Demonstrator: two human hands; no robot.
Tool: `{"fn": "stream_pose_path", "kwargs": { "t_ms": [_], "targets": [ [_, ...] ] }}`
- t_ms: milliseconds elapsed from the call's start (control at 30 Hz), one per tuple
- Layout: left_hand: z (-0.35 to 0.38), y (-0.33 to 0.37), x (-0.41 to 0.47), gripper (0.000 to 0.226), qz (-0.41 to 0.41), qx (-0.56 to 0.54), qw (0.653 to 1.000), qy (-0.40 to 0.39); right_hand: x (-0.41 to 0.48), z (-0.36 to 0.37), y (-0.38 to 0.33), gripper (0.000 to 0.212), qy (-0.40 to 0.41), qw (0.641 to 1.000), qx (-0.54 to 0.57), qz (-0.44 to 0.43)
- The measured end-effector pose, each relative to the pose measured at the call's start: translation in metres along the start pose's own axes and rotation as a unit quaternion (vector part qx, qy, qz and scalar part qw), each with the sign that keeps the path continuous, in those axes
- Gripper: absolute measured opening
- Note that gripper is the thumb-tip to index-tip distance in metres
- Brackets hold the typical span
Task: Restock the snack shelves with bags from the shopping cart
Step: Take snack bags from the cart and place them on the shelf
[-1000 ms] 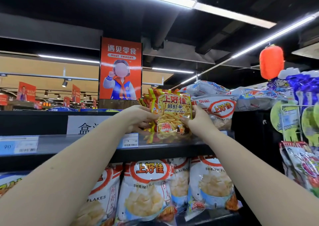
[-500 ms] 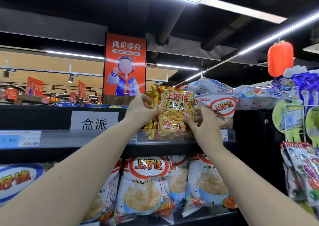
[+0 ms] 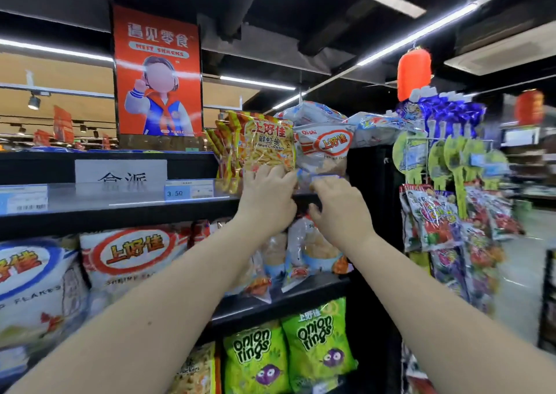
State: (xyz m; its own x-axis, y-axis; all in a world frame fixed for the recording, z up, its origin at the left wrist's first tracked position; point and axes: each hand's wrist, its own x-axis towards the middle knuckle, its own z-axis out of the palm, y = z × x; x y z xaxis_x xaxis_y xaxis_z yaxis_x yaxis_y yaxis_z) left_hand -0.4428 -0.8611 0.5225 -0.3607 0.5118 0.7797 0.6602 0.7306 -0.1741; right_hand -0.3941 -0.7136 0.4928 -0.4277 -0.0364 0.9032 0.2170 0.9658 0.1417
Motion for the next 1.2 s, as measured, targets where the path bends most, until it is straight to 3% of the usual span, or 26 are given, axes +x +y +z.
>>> {"fn": "stream_pose_path", "kwargs": {
  "t_ms": [100, 267, 467, 800, 933, 1200],
  "targets": [
    [0.018, 0.032, -0.03, 0.038, 0.037, -0.016, 0.999, -0.02, -0.044, -0.02, 0.005, 0.034, -0.05, 0.996, -0.069, 0.016],
    [0.045, 0.098, -0.069, 0.028, 0.063, -0.092, 0.993, -0.033, -0.122, -0.055, 0.032, 0.032, -0.113, 0.987, -0.092, 0.071],
    [0.052, 0.21, -0.102, 0.035, 0.138, -0.169, 0.974, -0.066, -0.21, -0.106, 0.083, 0.032, -0.208, 0.952, -0.174, 0.144],
    [0.064, 0.435, -0.156, 0.03, 0.228, -0.307, 0.912, -0.145, -0.372, -0.199, 0.193, 0.04, -0.238, 0.901, -0.239, 0.272],
    [0.068, 0.529, -0.178, 0.029, 0.251, -0.33, 0.897, -0.151, -0.433, -0.232, 0.255, 0.033, -0.273, 0.872, -0.254, 0.318],
    [0.108, 0.669, -0.2, 0.037, 0.243, -0.339, 0.882, -0.218, -0.521, -0.259, 0.361, 0.038, -0.27, 0.863, -0.225, 0.362]
  ]
}}
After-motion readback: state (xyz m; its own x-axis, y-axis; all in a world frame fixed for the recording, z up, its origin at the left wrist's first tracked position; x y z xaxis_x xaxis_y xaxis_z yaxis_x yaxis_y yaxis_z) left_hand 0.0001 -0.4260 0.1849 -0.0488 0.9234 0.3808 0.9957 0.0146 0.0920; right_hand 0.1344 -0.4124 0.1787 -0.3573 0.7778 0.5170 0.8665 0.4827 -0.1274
